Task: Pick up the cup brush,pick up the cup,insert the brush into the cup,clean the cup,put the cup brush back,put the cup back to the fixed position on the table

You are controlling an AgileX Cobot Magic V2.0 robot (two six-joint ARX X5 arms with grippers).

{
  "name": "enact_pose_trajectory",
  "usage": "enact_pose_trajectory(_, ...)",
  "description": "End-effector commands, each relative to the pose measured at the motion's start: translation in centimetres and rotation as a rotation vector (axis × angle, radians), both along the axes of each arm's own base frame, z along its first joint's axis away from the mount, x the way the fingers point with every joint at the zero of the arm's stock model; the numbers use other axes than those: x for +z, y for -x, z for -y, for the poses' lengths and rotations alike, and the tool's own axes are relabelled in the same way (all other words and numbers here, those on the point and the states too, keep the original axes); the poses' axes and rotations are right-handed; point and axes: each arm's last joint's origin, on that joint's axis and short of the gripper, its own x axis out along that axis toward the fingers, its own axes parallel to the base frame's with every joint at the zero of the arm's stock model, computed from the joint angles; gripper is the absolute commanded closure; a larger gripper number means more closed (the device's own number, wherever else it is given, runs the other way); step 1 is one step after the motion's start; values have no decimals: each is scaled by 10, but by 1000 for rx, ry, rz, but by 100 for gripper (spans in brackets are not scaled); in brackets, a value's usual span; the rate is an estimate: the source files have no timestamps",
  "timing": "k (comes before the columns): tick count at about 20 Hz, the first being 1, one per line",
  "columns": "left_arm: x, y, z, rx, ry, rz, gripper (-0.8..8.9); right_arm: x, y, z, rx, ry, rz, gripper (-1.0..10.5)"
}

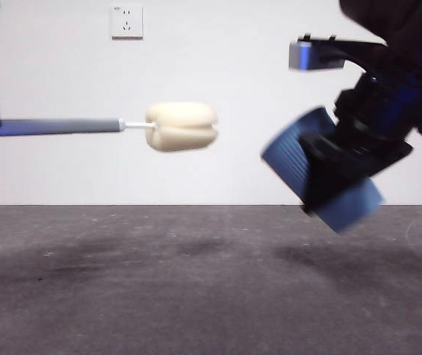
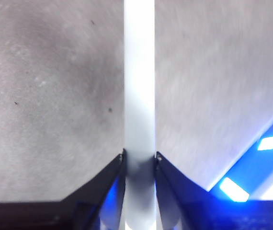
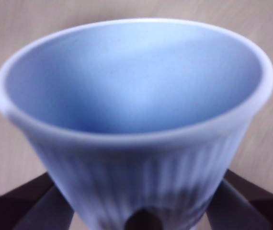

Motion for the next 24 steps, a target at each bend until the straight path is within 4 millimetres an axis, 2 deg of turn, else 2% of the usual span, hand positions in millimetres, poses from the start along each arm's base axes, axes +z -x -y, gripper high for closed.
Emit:
enact_pose_trajectory(1, -6, -2, 1, -159, -109, -10, 822, -8, 13, -2, 146, 221, -59, 959)
enact_pose_trajectory(6, -23, -7, 16, -254, -166, -112, 822, -11, 34, -18, 291, 460, -22, 959)
enact_pose_trajectory(11, -27, 2, 34, -357, -171, -123, 822, -13, 37, -19, 348, 629, 5, 959)
enact_pose_trajectory(14, -27, 4, 38, -378, -168, -113, 822, -13, 39, -20, 378, 668, 8, 959)
enact_pose_trajectory(18, -25, 3, 43, -386, -130, -81, 822, -14, 51, -33, 471, 710, 45, 959)
enact_pose_trajectory(24, -41, 4, 63, -447, -140, -152, 822, -17, 67, -56, 575, 706, 92, 959)
